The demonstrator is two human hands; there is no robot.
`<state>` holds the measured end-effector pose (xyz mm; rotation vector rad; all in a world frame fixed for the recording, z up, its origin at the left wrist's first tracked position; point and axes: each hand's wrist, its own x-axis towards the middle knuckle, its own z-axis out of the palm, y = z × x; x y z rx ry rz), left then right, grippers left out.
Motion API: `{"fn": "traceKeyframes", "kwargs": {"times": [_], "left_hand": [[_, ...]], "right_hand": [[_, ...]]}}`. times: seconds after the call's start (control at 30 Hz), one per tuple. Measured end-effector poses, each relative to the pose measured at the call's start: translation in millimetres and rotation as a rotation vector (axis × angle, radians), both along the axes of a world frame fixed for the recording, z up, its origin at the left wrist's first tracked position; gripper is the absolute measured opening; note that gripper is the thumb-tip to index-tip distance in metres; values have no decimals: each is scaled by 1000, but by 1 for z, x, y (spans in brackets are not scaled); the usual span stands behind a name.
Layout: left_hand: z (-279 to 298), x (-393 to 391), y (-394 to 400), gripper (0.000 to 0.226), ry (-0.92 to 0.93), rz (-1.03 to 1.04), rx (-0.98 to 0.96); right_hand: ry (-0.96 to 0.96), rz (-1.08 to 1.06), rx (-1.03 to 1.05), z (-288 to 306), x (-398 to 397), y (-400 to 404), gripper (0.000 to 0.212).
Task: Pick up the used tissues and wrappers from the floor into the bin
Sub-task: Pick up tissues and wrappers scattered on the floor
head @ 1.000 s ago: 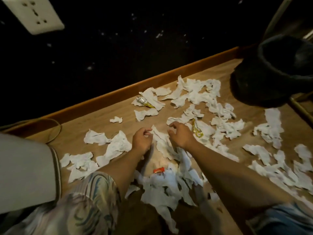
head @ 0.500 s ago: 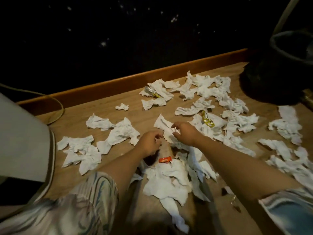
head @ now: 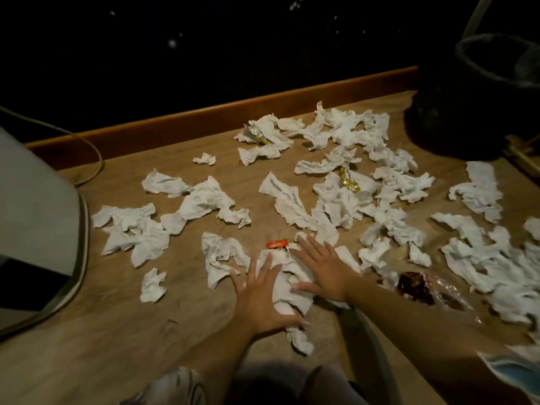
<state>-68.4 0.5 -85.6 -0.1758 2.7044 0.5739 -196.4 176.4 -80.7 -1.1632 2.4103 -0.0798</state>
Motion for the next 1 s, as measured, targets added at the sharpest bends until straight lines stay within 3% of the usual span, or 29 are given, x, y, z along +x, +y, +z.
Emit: {"fn": "traceKeyframes", "kwargs": {"times": [0.07,0.17,0.27,0.33,0.37,0.5,0.67,0.8,0.87,1.0], "left_hand": [[-13,12,-2,137,-19,9,22],[-27,27,-7,121,75,15,36],[-38,35,-14,77,257,114,192],[-37,35,-16,46,296,187,235],[-34,32,-16,41,287,218,241],[-24,12,-15,53,298,328,245],[-9,-18,-14,23,333,448,311],[9,-35,-13,22,447,751,429],[13,-42,-18,31,495,875,429],[4,-46,-39,21,542,886,292]], "right_hand": [[8,35,7,-8,8,3,94],[38,19,2,-15,21,6,88],[82,-69,-96,-21,35,7,74],[99,-111,-189,-21,41,7,64],[90,-126,-214,-20,42,7,58],[59,-263,-355,-23,39,5,33],[8,-813,-778,-7,27,-14,24],[-71,-1167,-1055,11,15,-22,20],[-116,-1316,-1138,17,12,-24,7],[-84,-1419,-1142,13,6,-18,26]]}}
